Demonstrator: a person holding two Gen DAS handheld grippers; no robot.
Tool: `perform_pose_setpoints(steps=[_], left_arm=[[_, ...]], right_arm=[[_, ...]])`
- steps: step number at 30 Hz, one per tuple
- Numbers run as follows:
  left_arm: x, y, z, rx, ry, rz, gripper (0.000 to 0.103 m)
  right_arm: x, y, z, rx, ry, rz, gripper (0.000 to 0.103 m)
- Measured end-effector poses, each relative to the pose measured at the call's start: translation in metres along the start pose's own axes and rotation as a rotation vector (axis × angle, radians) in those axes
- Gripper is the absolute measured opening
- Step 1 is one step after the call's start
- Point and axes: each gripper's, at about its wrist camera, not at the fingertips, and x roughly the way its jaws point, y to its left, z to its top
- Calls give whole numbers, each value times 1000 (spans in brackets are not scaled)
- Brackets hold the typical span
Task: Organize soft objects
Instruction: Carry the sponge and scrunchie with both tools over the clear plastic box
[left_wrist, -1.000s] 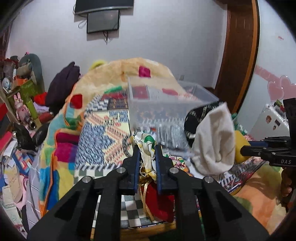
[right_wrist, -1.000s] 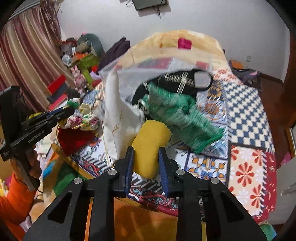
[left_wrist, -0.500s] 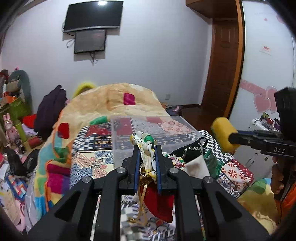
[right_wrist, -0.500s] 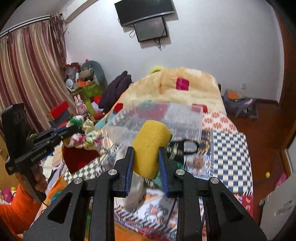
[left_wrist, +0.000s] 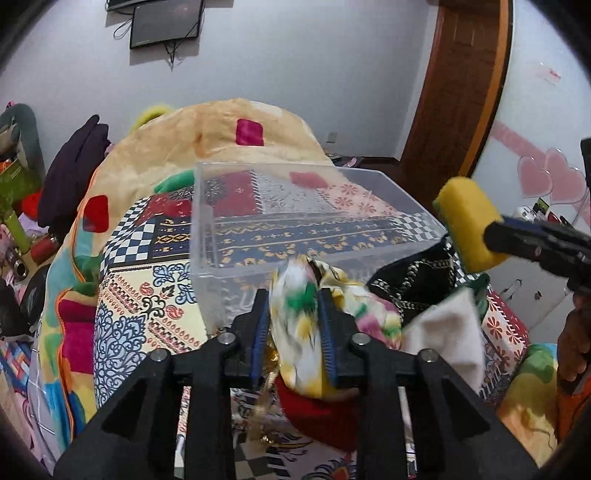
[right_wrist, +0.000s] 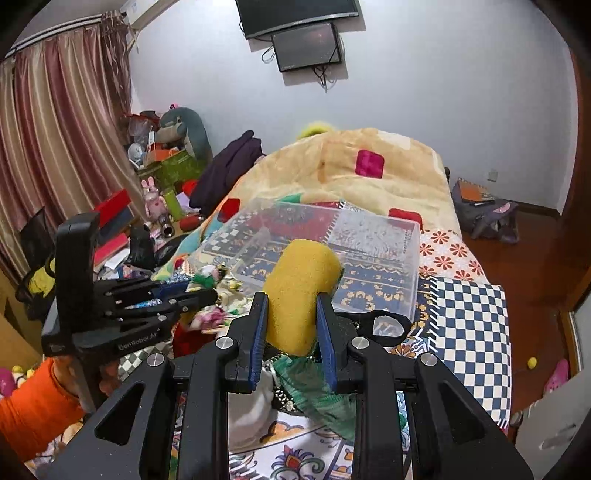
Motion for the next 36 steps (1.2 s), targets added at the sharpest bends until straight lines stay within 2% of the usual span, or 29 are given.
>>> perform_pose_setpoints(steps=[3,5,6,7,11,17,25,29,34,36], left_arm=[[0,4,2,-4,2,-13,25],[0,1,2,19,12,-17,17],[0,-1,1,34,16,-12,9],[0,-2,3,40,18,-7,7],[-12,-3,10,44,-25,-4,6],[-32,-3,42,50,-118,20,5],[-10,5,77,32,-160,99,5],[16,10,84,29,-119,134,5],[57,12,81,41,20,163,5],[70,13,77,40,80,145,5]], right_arm=[[7,0,-1,-2,19,-1,24],[11,-1,-2,-3,30,-3,24],[11,-1,-2,-4,33,-4,24],[12,-1,-1,-4,36,-7,24],[14,-4,7,-4,34,-13,24],[18,-8,28,-13,10,-31,24],[46,-18,52,-18,49,-68,24],[65,-28,56,-17,103,-79,25],[93,-36,52,-28,213,-84,25],[103,-37,49,-48,254,-93,25]])
